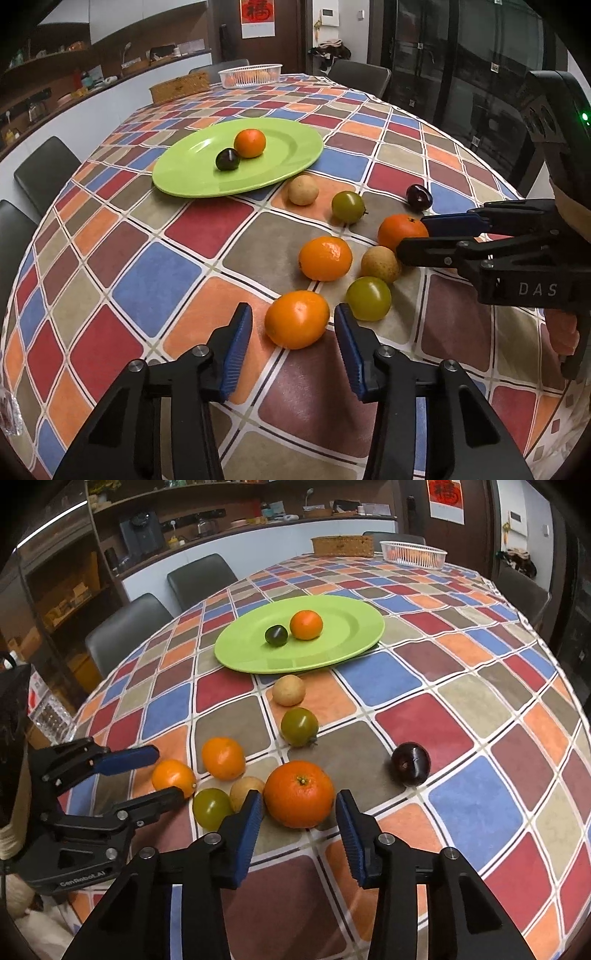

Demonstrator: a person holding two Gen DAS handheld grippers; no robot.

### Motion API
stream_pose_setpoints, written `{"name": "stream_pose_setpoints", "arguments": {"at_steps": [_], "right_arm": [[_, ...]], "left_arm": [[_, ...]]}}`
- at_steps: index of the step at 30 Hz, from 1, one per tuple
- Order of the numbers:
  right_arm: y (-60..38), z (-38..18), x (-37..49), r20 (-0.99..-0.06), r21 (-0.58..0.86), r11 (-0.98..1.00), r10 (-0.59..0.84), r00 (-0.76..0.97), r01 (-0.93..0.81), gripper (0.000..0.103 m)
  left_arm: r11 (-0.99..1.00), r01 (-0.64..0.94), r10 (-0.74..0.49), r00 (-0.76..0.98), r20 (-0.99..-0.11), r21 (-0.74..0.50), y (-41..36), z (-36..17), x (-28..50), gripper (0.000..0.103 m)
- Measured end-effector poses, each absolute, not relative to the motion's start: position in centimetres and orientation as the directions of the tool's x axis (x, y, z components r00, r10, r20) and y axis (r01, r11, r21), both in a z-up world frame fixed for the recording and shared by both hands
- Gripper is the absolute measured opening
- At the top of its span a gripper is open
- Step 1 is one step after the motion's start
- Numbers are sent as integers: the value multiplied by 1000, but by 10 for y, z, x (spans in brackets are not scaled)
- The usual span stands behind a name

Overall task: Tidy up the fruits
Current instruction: 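Grasp an orange with the left tool while the right tool grasps another orange, then carry both oranges onto the green plate and open both tools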

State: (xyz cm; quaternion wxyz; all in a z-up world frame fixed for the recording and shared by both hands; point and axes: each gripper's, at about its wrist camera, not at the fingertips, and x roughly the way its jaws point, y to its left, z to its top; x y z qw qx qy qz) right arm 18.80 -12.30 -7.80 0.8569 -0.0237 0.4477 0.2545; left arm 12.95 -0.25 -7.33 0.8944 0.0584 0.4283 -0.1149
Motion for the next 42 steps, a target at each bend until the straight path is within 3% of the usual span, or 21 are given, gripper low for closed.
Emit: {"name": "stream_pose_setpoints", "arguments": {"at_steps": [4, 19, 42], "right_arm": [[-127, -81, 193, -777, 240, 865, 444, 447, -441, 42], [-133, -78, 186, -751, 257, 880, 443, 491, -400, 38], [-124, -17, 194, -623, 229, 871, 474, 622, -434, 38]], "left_arm": [[967, 255, -165, 600, -783, -8, -5, -75, 131, 37], [971, 240, -176, 633, -754, -26, -4, -60, 123, 36], [976, 216, -169, 756, -632, -3, 9, -4, 143, 36]]}}
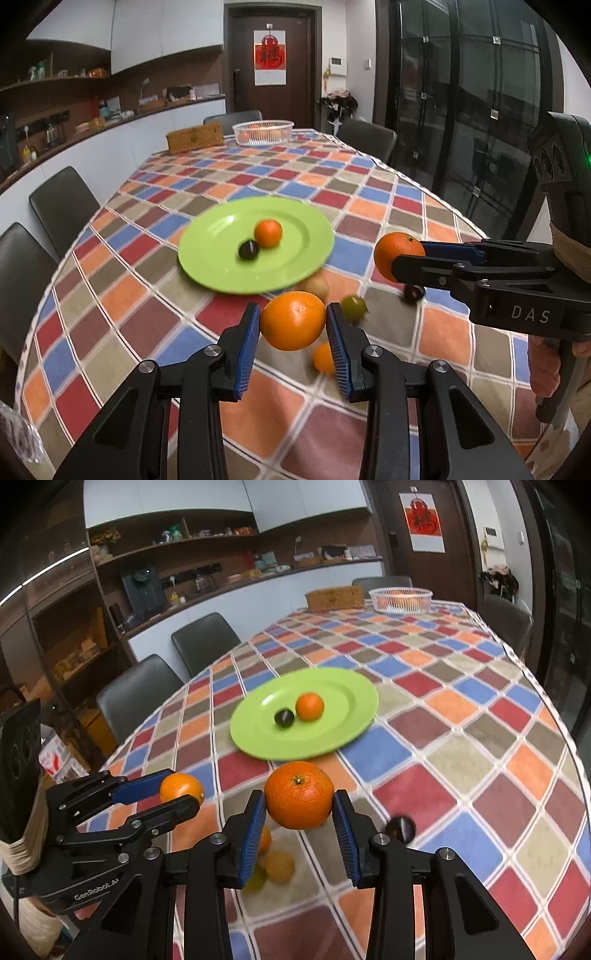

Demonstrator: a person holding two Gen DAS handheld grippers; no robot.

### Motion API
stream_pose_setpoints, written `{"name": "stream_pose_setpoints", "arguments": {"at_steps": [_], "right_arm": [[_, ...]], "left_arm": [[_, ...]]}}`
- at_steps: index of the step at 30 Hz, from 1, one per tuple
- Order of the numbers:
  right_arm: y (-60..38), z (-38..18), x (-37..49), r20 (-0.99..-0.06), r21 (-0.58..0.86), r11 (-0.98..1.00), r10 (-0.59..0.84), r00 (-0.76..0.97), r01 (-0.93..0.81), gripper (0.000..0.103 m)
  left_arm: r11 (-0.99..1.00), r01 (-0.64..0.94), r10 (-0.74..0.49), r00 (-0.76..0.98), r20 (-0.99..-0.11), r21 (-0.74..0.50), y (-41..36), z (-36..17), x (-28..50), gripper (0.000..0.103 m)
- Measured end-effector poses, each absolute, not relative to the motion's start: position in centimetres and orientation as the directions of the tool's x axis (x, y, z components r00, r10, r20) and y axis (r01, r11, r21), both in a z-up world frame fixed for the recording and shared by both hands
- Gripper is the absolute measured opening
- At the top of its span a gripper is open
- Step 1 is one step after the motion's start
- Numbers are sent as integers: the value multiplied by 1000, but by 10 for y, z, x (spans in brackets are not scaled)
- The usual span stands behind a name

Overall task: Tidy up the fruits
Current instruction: 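Carry both oranges onto the green plate and open both tools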

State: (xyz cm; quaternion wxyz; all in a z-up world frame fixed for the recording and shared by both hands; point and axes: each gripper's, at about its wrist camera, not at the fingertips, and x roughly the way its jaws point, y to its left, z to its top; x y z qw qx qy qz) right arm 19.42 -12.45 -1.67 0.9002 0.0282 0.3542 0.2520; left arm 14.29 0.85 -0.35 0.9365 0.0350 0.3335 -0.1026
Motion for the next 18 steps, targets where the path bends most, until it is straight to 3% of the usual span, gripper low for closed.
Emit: {"name": "stream_pose_setpoints", "arguments": {"at_steps": [18], "right_arm": [[-83, -2, 262, -641, 188, 868, 464, 612, -460, 38]], "left_arm": [[981, 187, -175, 749, -640, -49, 47, 0, 221, 36]]}}
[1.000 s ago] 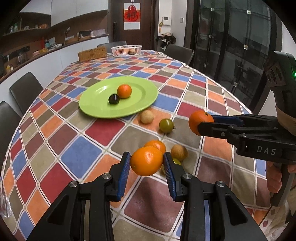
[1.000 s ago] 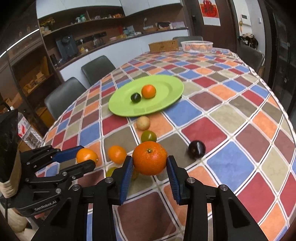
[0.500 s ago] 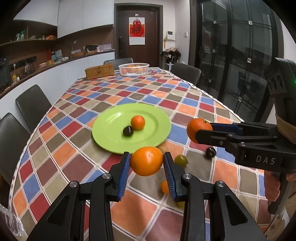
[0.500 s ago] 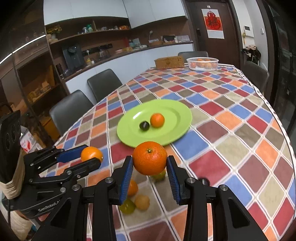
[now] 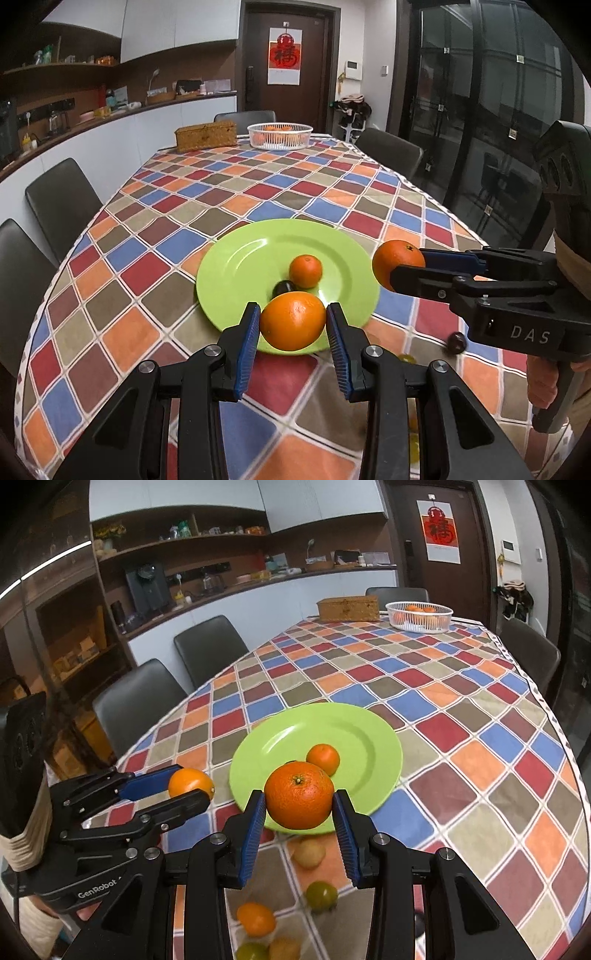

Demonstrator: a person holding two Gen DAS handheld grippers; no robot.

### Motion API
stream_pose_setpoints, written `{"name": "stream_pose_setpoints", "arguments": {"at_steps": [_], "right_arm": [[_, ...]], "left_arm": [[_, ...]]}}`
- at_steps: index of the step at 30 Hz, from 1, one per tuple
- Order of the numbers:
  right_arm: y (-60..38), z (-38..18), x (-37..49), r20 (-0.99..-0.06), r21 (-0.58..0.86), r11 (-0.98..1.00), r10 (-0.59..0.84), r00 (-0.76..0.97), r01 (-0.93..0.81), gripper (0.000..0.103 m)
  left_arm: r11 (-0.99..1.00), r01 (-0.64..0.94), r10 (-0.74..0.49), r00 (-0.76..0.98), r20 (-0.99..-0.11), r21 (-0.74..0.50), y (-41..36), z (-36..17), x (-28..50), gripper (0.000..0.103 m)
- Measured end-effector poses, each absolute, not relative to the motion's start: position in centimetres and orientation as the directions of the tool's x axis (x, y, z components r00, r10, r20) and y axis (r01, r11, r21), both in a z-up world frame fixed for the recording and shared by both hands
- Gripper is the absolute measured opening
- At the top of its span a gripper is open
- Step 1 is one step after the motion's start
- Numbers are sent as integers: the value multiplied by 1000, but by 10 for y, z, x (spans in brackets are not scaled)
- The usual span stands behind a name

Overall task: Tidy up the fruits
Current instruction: 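Carry both oranges onto the green plate and open both tools, then withdraw both open tools from the plate toward the remaining fruits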

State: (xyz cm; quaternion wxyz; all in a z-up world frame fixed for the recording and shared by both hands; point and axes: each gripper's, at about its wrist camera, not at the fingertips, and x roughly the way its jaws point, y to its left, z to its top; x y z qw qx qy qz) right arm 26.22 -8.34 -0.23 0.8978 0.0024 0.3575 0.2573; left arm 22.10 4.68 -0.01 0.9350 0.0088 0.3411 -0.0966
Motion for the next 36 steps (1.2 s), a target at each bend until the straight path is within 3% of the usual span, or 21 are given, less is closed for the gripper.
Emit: {"name": "stream_pose_setpoints", "arguments": {"at_steps": [19, 30, 34, 36], "right_arm": [[-67, -42, 356, -779, 141, 917, 335, 530, -373, 39], [-70, -57, 373, -812, 154, 924, 321, 487, -351, 39], [-69, -60, 373, -817, 149, 924, 316, 483, -352, 39], [-70, -57, 371, -815, 140, 925, 309, 489, -352, 47]], "left_arm": [[986, 135, -162, 648, -744, -98, 71, -40, 333, 36], [983, 150, -176, 597, -782, -107, 66, -50, 356, 36], [986, 145, -152, 606, -781, -80, 65, -49, 356, 41], [985, 151, -157, 610, -777, -80, 66, -46, 352, 41]]}}
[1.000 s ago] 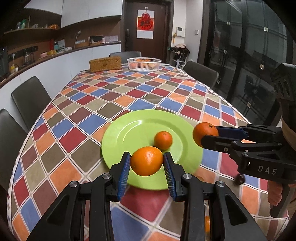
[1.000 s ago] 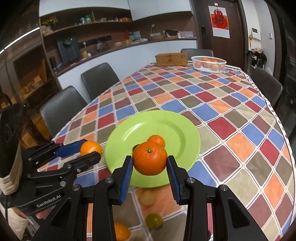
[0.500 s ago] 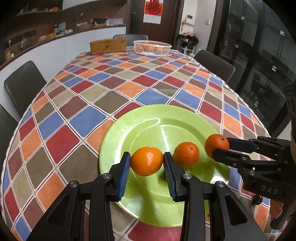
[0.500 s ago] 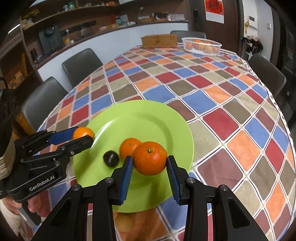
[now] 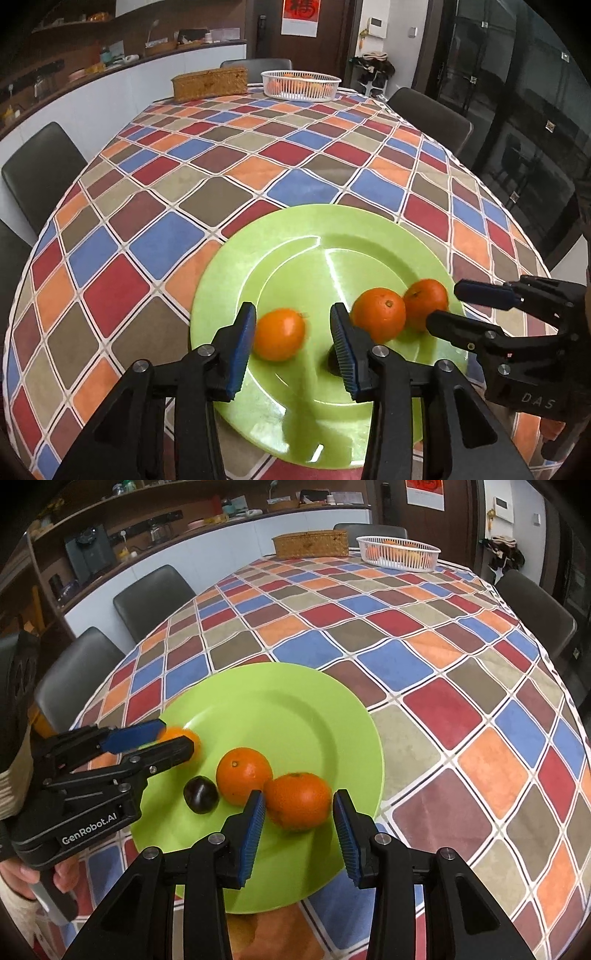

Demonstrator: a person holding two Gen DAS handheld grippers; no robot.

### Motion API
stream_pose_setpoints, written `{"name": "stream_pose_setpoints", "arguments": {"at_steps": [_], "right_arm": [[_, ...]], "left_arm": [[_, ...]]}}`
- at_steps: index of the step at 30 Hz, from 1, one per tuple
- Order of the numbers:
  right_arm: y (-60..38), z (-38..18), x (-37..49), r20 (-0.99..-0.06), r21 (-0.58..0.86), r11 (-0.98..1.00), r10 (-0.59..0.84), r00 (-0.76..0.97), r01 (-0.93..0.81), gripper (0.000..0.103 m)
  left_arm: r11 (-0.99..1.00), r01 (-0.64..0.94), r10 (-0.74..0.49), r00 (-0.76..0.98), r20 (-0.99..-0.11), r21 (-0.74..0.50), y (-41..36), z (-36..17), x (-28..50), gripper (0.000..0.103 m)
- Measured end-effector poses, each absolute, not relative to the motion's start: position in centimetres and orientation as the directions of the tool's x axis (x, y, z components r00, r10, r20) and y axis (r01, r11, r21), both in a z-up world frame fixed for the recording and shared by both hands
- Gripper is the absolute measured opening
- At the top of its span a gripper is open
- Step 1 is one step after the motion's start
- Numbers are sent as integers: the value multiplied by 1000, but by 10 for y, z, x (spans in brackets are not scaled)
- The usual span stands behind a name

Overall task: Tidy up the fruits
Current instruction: 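Withdraw both open tools from the plate toward the remaining fruits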

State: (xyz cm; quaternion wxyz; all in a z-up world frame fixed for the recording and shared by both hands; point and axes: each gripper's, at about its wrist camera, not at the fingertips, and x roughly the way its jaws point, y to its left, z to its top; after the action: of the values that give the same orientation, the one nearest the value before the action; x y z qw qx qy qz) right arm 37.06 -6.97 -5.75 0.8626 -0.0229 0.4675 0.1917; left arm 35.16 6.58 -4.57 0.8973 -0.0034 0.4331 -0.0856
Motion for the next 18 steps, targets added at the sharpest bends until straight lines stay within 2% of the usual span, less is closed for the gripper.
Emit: {"name": "stream_pose_setpoints", "arguments": {"at_steps": [6, 18], "right_arm": [[-73, -42, 354, -787, 123, 924, 313, 532, -361, 48], [-83, 10, 289, -685, 100, 905, 363, 632, -413, 48]], "left_arm": [[988, 152, -123, 646, -753, -31, 60, -29, 327, 42], [985, 171, -147, 731, -666, -29, 50, 21, 255, 49]]}}
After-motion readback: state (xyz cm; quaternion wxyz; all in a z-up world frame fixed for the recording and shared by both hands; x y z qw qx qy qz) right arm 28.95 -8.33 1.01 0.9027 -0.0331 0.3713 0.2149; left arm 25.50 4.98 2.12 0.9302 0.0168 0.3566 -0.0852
